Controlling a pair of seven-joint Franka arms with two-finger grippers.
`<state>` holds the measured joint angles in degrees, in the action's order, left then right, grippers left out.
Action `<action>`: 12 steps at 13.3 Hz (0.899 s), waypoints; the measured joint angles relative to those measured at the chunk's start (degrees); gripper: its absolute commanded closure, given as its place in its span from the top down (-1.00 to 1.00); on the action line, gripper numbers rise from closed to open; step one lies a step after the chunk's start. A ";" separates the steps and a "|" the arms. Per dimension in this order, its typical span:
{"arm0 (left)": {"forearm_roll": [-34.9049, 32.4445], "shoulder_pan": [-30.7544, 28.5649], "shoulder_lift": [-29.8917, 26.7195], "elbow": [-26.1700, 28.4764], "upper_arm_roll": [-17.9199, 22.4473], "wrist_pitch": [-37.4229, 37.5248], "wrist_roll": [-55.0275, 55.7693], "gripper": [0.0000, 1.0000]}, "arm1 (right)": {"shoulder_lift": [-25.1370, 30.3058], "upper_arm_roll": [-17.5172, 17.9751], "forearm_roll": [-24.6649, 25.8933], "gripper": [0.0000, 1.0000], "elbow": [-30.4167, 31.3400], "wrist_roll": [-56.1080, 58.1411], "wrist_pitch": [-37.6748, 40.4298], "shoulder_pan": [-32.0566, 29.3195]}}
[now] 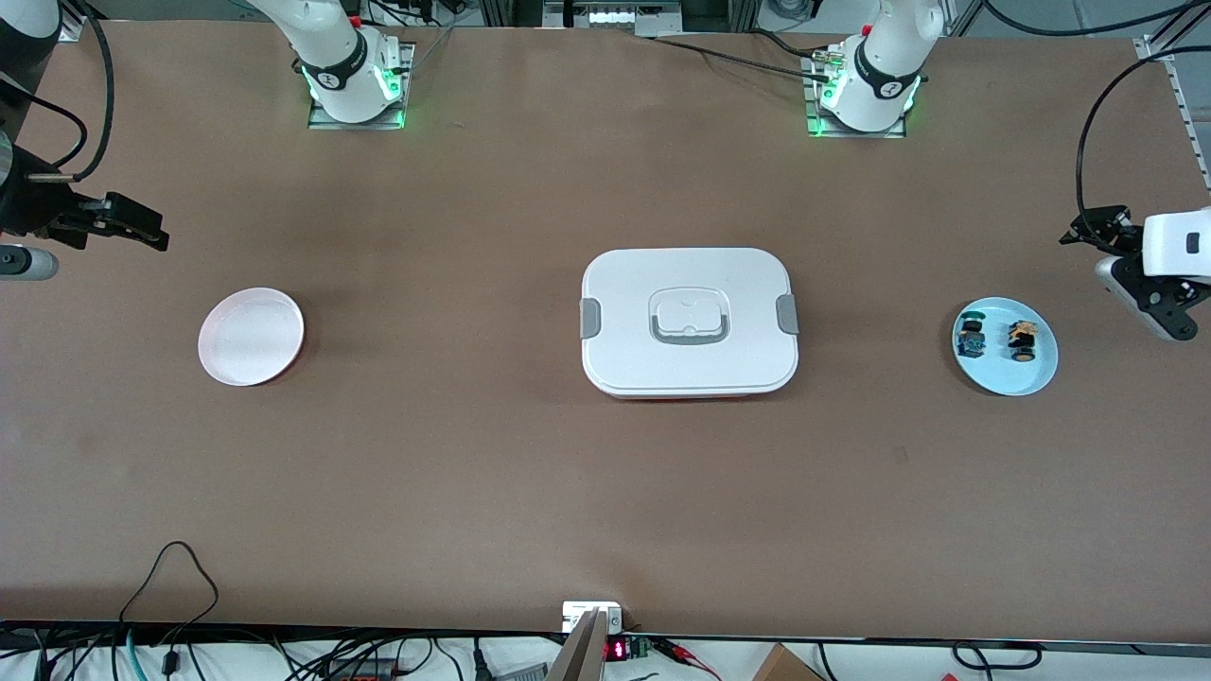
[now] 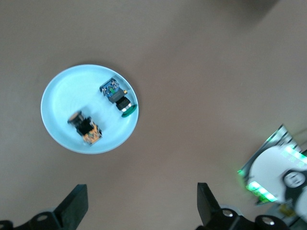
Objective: Transfer orange switch to right arm and place
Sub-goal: 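Lower the left gripper over the orange switch on the blue plate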
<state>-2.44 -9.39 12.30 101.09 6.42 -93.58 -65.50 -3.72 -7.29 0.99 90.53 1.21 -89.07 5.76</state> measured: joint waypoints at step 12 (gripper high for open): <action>0.11 -6.98 5.44 14.66 -0.11 -27.43 -40.91 1.00 | 0.00 0.01 -0.01 1.00 -0.19 0.00 -0.34 0.46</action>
<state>-2.33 -16.37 17.74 115.75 6.32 -121.02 -106.40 -3.72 -7.28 0.97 90.34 1.21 -89.41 6.22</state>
